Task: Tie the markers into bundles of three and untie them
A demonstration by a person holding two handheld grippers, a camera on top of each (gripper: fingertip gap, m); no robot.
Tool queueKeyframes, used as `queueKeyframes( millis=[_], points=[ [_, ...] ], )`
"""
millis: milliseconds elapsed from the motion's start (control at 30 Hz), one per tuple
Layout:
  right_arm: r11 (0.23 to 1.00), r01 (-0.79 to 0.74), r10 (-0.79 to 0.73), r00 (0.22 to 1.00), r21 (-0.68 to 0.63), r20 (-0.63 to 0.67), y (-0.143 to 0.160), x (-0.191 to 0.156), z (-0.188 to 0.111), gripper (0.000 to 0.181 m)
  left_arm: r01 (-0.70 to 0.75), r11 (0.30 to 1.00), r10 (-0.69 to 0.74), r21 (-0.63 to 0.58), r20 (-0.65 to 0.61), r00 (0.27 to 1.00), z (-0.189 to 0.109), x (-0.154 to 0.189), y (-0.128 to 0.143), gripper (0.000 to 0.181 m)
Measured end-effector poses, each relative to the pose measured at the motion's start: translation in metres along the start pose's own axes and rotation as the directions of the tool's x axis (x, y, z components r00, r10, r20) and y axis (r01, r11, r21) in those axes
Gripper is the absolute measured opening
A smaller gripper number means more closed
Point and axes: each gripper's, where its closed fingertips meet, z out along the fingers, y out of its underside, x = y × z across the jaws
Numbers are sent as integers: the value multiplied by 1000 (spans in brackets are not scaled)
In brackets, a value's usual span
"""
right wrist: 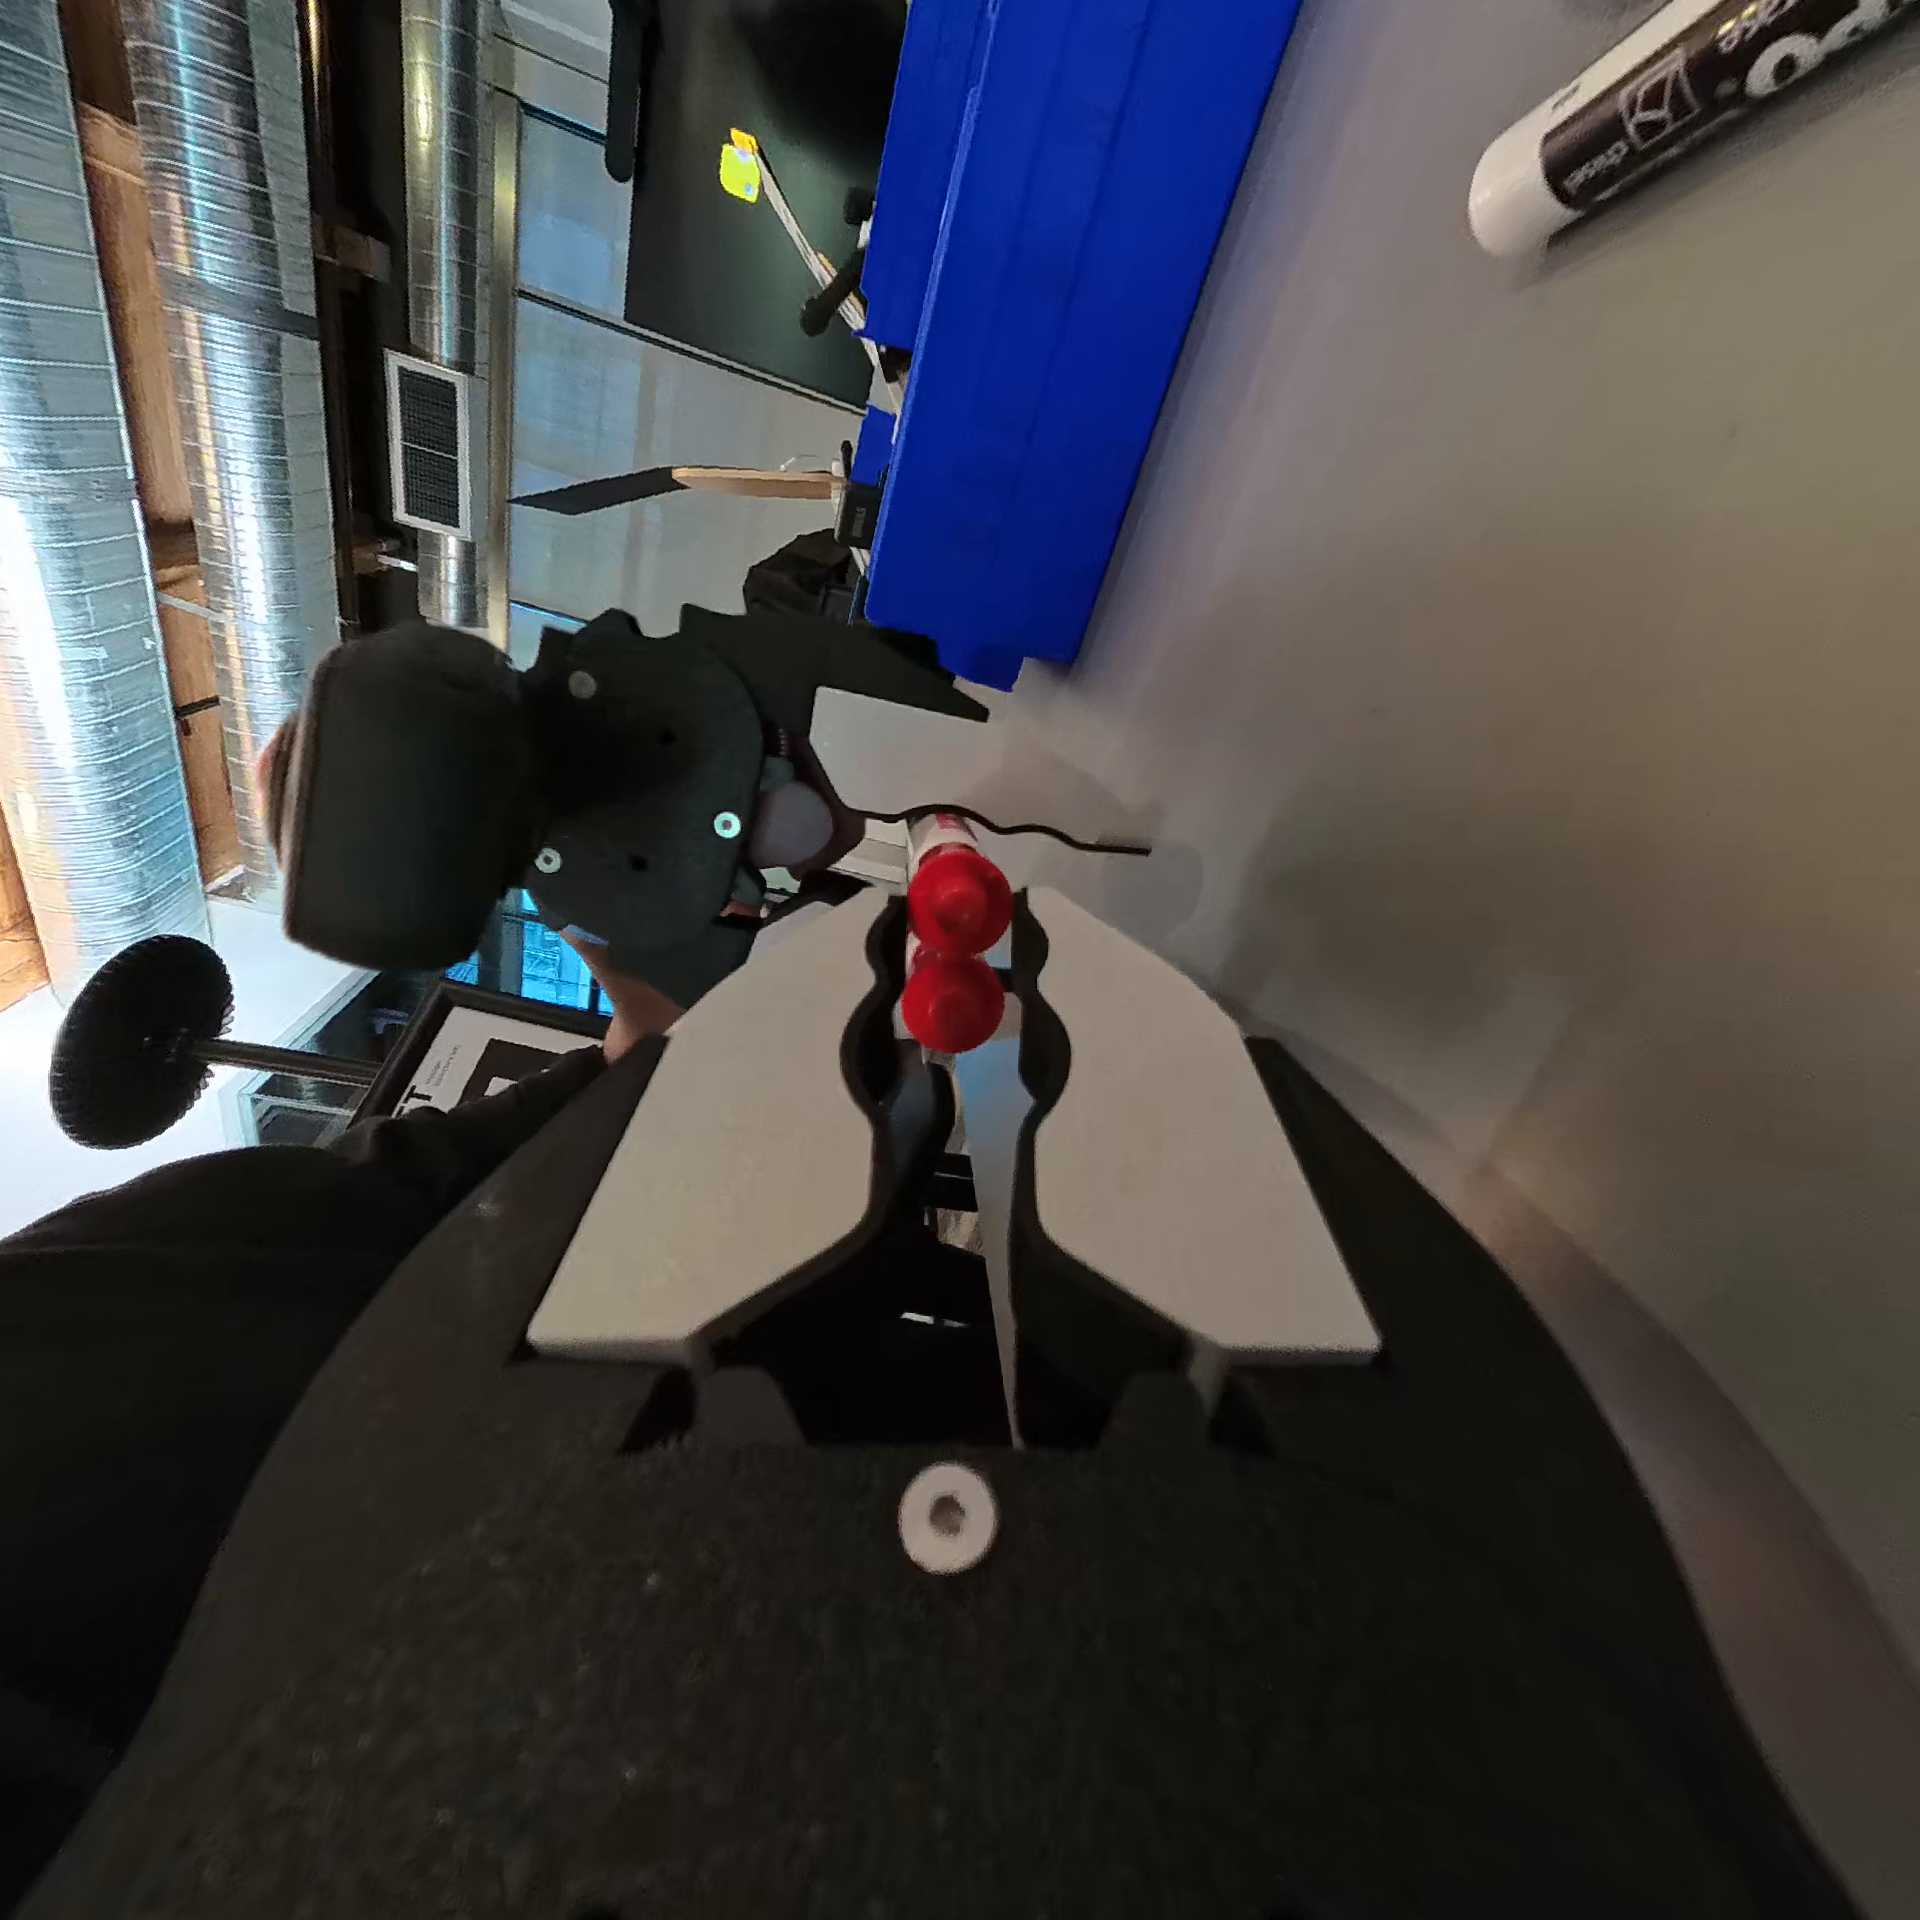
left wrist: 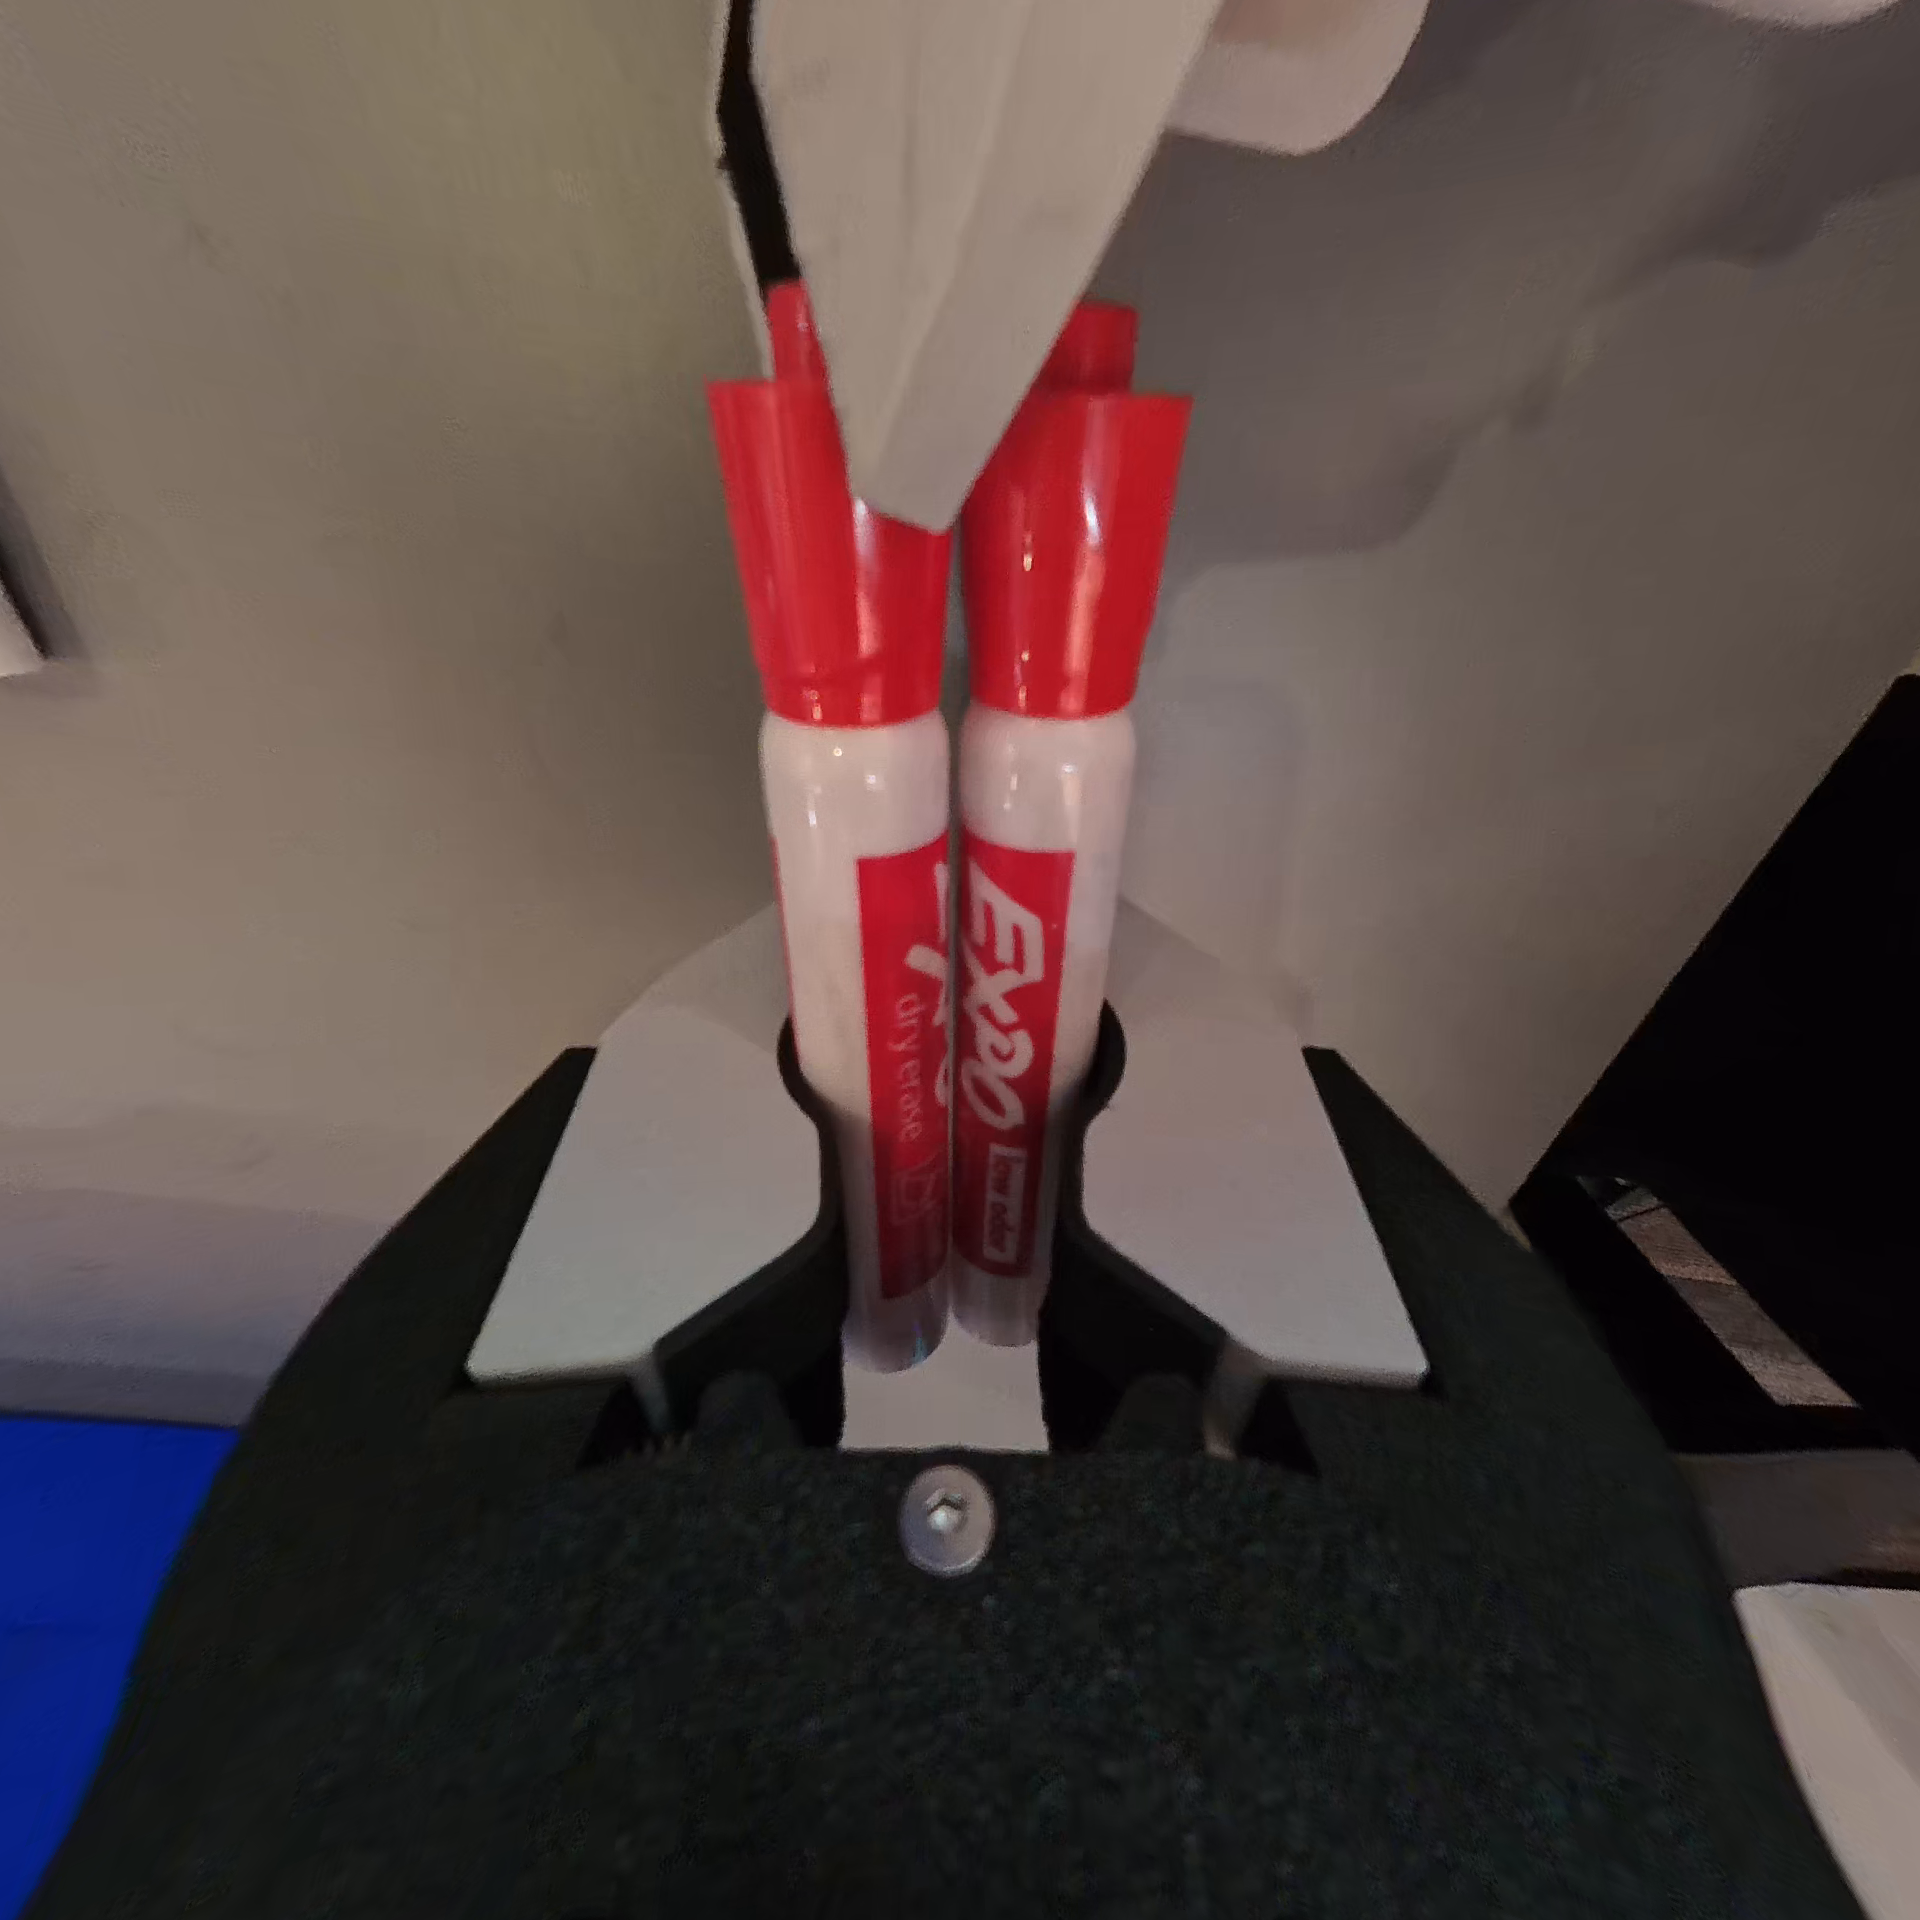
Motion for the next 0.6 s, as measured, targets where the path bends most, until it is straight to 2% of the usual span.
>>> queueKeyframes(
  millis=[133, 267, 333, 400, 433, 500, 533, 600],
  points=[
    [999, -33, 32, 998, 8, 52, -2, -3, -1, 19, 6, 999, -7, 47, 14, 1000, -3, -3, -1, 43],
    [1000, -2, 1, 998, 17, 61, -7, -9, -5, 19, -4, 996, 3, 90, 3, 1000, -6, -3, 1, 43],
    [997, 54, -58, 995, 54, 78, -16, -19, -11, 18, -15, 993, 16, 114, -10, 1000, -9, -2, 2, 43],
    [968, 227, -232, 972, 107, 39, -32, -28, -21, 17, -26, 990, 31, 135, -31, 999, -13, 1, 4, 43],
    [923, 365, -366, 931, 122, -22, -43, -31, -26, 18, -30, 989, 38, 146, -51, 998, -16, 3, 5, 43],
    [740, 672, -657, 733, 37, -176, -62, -27, -34, 24, -30, 987, 43, 159, -79, 996, -23, 4, 9, 43],
    [645, 762, -750, 617, -57, -237, -72, -20, -37, 34, -28, 987, 43, 157, -93, 995, -26, 4, 12, 43],
    [495, 827, -866, 443, -268, -233, -83, -8, -37, 50, -25, 990, 40, 141, -103, 994, -33, -1, 21, 43]
  ],
)
